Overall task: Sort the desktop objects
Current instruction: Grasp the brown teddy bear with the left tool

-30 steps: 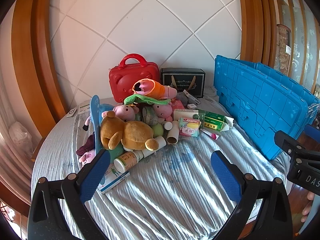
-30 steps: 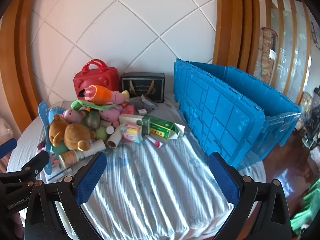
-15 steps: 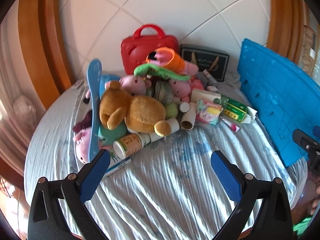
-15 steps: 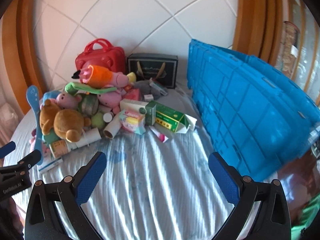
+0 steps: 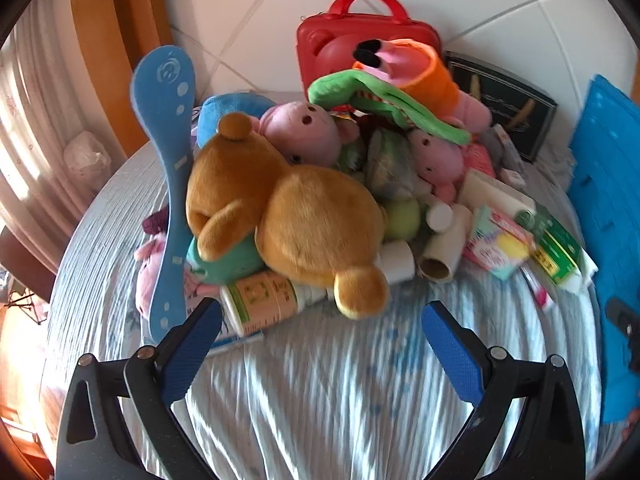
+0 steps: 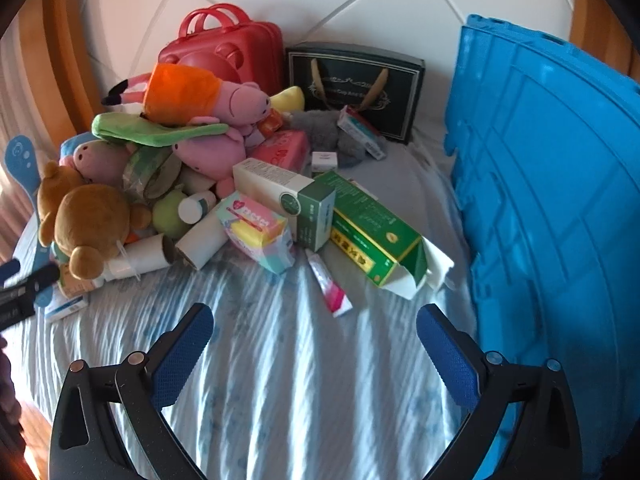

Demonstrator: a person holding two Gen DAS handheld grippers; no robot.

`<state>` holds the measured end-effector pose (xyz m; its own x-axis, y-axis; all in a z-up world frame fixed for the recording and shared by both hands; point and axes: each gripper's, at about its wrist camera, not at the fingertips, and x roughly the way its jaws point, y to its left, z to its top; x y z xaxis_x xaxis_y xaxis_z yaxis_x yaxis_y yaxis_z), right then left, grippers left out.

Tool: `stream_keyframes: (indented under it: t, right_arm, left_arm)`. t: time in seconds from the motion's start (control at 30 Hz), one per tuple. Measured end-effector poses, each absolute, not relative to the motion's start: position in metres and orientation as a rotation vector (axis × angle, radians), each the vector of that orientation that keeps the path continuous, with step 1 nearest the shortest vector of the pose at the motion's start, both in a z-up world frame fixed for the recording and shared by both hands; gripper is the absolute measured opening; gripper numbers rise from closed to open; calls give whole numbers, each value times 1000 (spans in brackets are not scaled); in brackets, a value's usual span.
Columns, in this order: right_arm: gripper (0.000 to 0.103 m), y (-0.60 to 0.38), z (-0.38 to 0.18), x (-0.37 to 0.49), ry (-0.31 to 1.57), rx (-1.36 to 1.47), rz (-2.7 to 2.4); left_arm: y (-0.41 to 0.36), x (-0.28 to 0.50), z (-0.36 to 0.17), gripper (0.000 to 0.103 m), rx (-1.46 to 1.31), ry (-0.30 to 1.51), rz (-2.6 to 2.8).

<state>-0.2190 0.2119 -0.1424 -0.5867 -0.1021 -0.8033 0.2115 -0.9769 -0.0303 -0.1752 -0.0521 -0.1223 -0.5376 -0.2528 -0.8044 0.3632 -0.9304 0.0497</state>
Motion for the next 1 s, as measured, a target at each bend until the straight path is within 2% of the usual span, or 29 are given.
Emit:
stream_keyframes:
  t: [0.13,0.33,0.47,0.57,0.73,0.8,1.0]
  right_arm:
    - [103,202,-146,-235,137,1337,-2595]
    - [103,132,-164,-245,66,1309,-2390]
    - [101,84,-172,-243,2,1289,-2316]
    - [77,56,-179,-243,-40,1317,-2267]
    - [73,15,-197,-243,-18,1379,-2187]
    - [35,8,-200,-242,10,1382,-2194]
    - [32,36,-181,-248,37,1365,-2338]
  left_arm:
    - [-72,-197,-115,102,1275,208,-2470]
    - [-103,-184,-125,102,1313,-71,-2474]
    - [-122,-179,-136,102,1341,-164,-2517]
    - [-130,-184,-145,97,1382,-220,-2587]
    - [-136,-197,-152,97,1420,-300,-2645]
    - [-137,-200,-152,96,1438,-288,-2676]
    - [-125,-217,-155,96,1490,-228,-2735]
